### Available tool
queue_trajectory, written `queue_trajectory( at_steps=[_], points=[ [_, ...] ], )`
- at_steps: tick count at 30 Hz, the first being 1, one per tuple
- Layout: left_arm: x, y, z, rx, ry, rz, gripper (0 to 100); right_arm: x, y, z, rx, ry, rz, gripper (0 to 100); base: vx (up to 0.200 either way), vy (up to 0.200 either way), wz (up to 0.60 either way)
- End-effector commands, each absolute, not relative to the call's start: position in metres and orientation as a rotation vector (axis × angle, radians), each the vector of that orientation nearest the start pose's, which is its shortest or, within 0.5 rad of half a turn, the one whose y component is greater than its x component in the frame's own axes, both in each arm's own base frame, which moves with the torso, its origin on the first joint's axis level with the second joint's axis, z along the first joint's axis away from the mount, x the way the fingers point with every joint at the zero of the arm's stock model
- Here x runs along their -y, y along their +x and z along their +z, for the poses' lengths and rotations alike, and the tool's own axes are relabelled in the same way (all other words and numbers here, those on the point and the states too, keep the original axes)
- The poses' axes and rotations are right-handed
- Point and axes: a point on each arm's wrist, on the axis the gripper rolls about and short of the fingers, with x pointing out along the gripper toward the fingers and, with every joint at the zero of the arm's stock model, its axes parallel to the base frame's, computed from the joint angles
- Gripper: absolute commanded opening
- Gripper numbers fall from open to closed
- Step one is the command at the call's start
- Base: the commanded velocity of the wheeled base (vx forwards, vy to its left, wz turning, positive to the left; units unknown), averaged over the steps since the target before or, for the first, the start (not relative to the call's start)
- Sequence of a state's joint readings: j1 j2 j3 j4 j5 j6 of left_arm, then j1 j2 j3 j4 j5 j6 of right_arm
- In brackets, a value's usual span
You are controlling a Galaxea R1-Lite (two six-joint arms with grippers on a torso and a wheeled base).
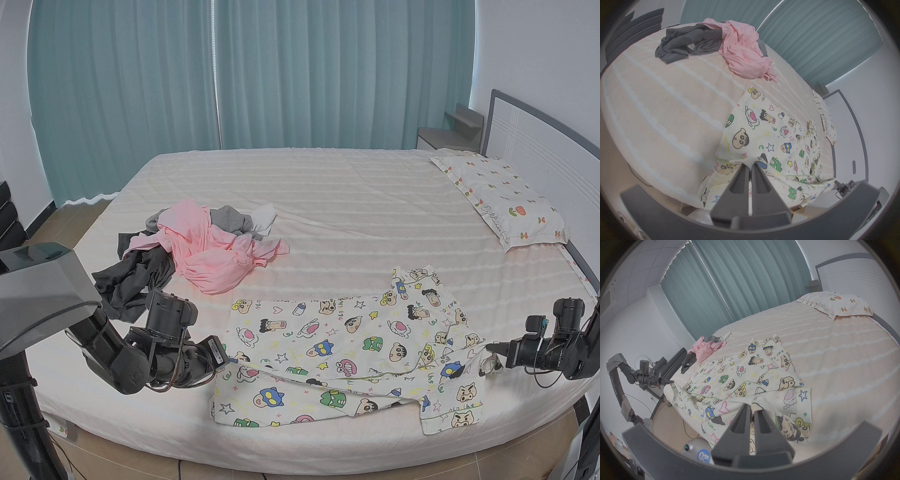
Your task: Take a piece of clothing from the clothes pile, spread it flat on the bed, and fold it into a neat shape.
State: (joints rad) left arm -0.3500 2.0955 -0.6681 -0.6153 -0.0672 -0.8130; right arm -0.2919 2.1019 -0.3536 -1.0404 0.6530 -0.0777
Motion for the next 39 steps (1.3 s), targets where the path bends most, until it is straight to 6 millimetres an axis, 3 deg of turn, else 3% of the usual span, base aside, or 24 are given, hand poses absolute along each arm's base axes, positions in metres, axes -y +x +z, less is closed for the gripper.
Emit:
queue_trajectory(
  at_steps=[1, 12, 13, 14, 15, 25, 30, 31, 32, 39],
  points=[
    [0.117, 0.318, 0.009, -0.91, -0.659, -0.002, 0, 0.061, 0.273, 0.001, -0.635, 0.242, 0.371, 0, 0.0, 0.0, 0.0],
    [0.125, 0.344, -0.018, -0.899, -0.656, 0.06, 0, 0.064, 0.29, -0.01, -0.639, 0.273, 0.362, 0, 0.0, 0.0, 0.0],
    [0.125, 0.345, -0.02, -0.9, -0.655, 0.061, 100, 0.064, 0.291, -0.01, -0.637, 0.273, 0.362, 0, 0.0, 0.0, 0.0],
    [0.125, 0.345, -0.021, -0.901, -0.656, 0.064, 100, 0.064, 0.291, -0.011, -0.642, 0.277, 0.363, 0, 0.0, 0.0, 0.0],
    [0.126, 0.345, -0.021, -0.9, -0.657, 0.062, 100, 0.064, 0.291, -0.014, -0.649, 0.282, 0.362, 100, 0.0, 0.0, 0.0],
    [0.127, 0.349, -0.017, -0.881, -0.721, 0.086, 100, 0.068, 0.279, -0.011, -0.67, 0.346, 0.306, 100, 0.0, 0.0, 0.0],
    [0.121, 0.345, -0.017, -0.86, -0.762, 0.067, 100, 0.064, 0.231, 0.0, -0.732, 0.42, 0.254, 100, 0.0, 0.0, 0.0],
    [0.121, 0.345, -0.017, -0.86, -0.762, 0.067, 100, 0.064, 0.231, 0.0, -0.732, 0.42, 0.254, 100, 0.0, 0.0, 0.0],
    [0.118, 0.341, -0.017, -0.845, -0.784, 0.025, 100, 0.055, 0.207, 0.002, -0.783, 0.458, 0.25, 100, 0.0, 0.0, 0.0],
    [0.113, 0.338, -0.014, -0.796, -0.856, -0.008, 100, 0.043, 0.175, -0.004, -0.897, 0.53, 0.211, 100, 0.0, 0.0, 0.0]
  ],
)
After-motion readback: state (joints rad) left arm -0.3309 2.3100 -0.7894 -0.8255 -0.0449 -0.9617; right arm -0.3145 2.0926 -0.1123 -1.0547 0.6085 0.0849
